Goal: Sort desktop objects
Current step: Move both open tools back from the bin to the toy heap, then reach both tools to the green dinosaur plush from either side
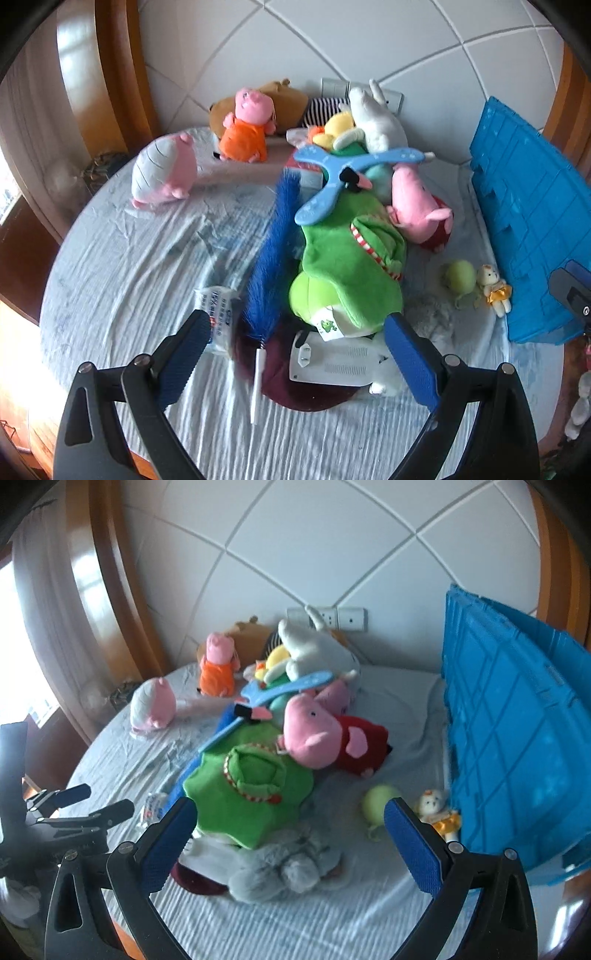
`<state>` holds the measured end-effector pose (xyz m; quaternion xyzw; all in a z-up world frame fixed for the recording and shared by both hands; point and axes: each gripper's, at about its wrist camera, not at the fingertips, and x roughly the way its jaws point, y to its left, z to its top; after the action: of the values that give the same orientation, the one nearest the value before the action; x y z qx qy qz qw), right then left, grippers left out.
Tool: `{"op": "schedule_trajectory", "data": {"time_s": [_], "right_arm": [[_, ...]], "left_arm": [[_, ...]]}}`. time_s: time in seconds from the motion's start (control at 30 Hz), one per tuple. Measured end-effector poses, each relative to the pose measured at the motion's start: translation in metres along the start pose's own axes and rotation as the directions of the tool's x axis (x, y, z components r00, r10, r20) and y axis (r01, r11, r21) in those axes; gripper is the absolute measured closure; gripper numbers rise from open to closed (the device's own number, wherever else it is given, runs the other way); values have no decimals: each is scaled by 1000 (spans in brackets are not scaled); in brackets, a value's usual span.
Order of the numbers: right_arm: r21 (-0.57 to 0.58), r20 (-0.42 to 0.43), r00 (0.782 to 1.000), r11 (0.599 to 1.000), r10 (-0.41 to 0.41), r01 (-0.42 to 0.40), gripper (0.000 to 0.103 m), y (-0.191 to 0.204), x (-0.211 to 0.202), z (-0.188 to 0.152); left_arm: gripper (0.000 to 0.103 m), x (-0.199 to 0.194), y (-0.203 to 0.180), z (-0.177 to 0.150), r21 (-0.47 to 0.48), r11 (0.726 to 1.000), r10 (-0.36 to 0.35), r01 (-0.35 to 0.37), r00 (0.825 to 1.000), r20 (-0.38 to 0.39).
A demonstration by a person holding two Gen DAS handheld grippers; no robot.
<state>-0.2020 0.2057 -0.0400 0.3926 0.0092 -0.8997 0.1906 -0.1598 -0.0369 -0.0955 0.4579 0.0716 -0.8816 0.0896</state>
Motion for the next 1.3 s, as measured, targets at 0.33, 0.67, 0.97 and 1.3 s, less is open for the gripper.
{"op": "schedule_trajectory", "data": {"time_s": [0.33,0.67,0.97,1.3], "right_arm": [[-99,-73,995,992,72,-79,1,-19,58,14],[-199,-118,984,968,131,-152,0,-48,114,15],[-170,-176,975,972,133,-163,0,-28,157,14],[-33,-181,969,984,167,-175,25,34,188,24]], "left_arm": [[7,58,-46,-8,-113,994,0,-7,998,-61],[4,147,-74,-18,-188,972,122,-144,985,-123],[0,152,-7,10,-101,980,160,-169,983,-94],[0,119,90,98,-41,987,157,-157,987,19]]}}
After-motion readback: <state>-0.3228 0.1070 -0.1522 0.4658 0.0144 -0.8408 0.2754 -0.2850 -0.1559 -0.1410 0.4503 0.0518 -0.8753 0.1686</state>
